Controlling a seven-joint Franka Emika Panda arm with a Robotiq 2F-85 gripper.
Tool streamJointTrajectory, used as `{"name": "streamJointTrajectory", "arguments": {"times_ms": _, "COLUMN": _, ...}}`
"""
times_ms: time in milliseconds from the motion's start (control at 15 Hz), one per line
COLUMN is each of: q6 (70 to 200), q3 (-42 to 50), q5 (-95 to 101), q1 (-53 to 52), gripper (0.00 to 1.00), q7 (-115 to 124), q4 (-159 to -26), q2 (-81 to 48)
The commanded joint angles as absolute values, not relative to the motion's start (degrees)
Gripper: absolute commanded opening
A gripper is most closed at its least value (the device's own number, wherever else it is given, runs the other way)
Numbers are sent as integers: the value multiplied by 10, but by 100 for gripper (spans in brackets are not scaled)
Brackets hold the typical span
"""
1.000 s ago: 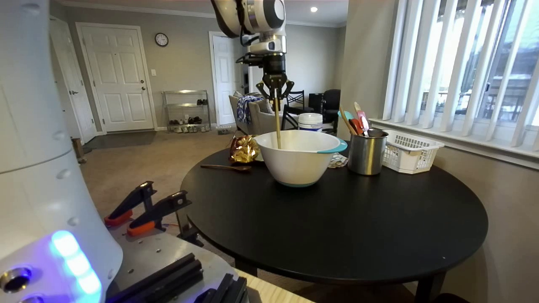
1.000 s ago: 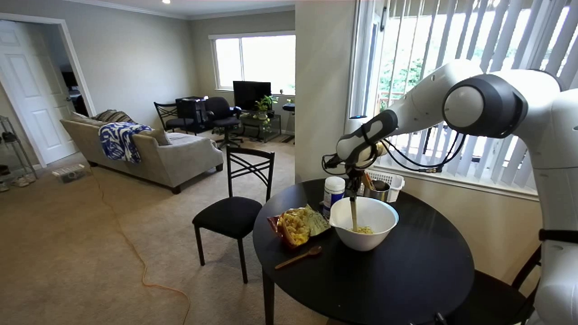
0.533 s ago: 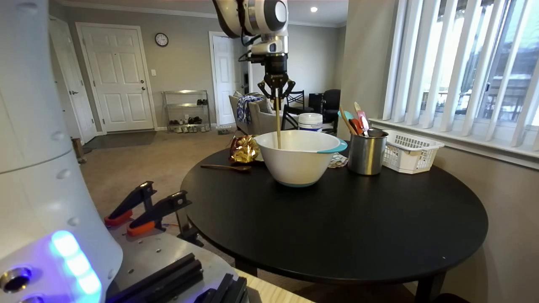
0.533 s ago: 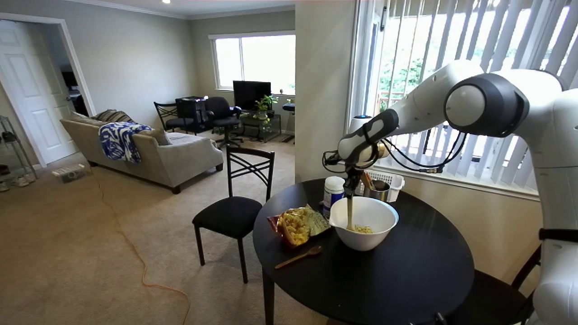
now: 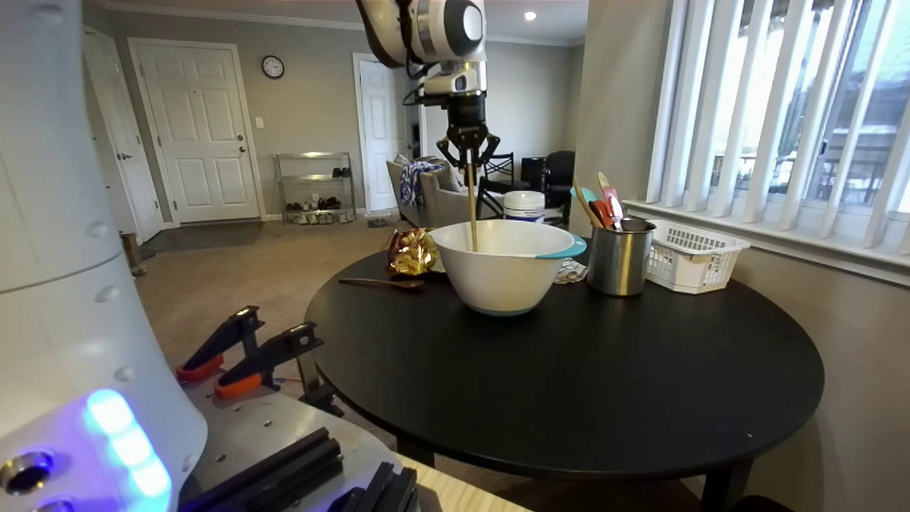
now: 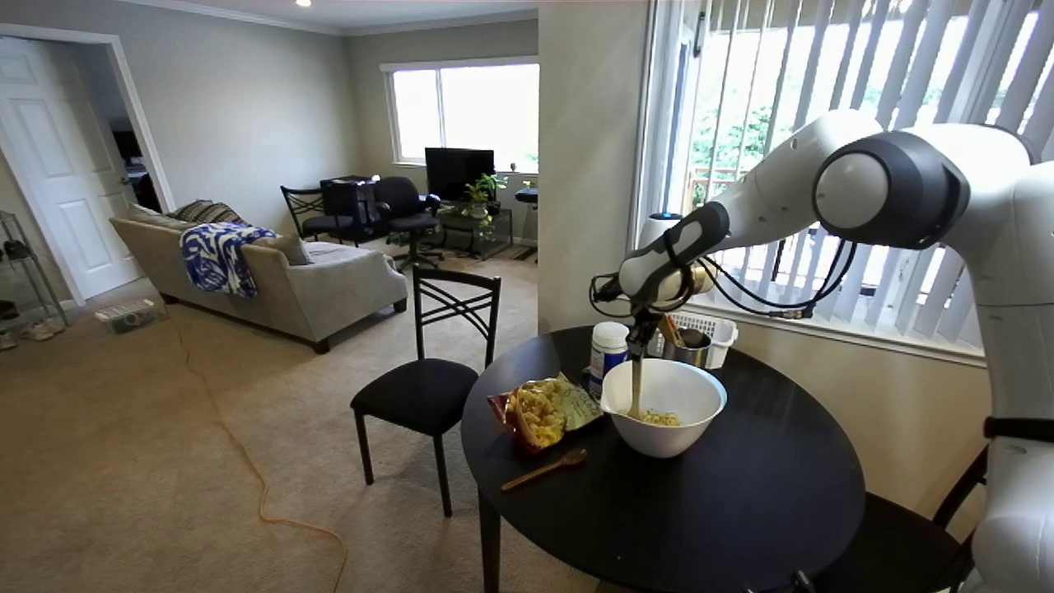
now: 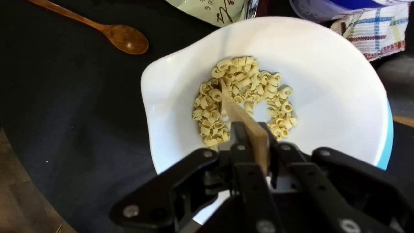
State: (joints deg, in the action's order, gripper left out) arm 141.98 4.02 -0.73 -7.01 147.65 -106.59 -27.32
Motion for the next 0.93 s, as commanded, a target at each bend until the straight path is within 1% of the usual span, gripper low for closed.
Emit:
{"name": "streamJointTrajectory", "arguments": {"times_ms": 0, "q6": 1477, "q3": 50, "q5": -4, "q1": -80, "gripper": 5, "q7": 1490, "q4": -1100, "q2": -272}}
{"name": "streamJointTrajectory", "arguments": {"times_ms": 667, "q6": 1571, "q3": 109, "q5": 63, "q1": -129, "gripper": 5, "q7": 1510, "q4": -1141, "q2": -270}}
{"name": "streamJointTrajectory", "arguments": {"times_ms": 733, "q6": 1571, "q3": 125, "q5": 84, "q1": -142, "gripper": 5, "q7": 1524, "q4": -1143, "q2": -270}}
{"name": "streamJointTrajectory", "arguments": {"times_ms": 800, "q6": 1573, "q3": 182, "q5": 53, "q1": -190, "gripper": 5, "q7": 1493, "q4": -1144, "q2": -274}}
{"name": "streamJointTrajectory", "arguments": {"times_ms": 867, "q6": 1573, "q3": 211, "q5": 57, "q1": -213, "gripper": 5, "q7": 1494, "q4": -1146, "q2": -276}}
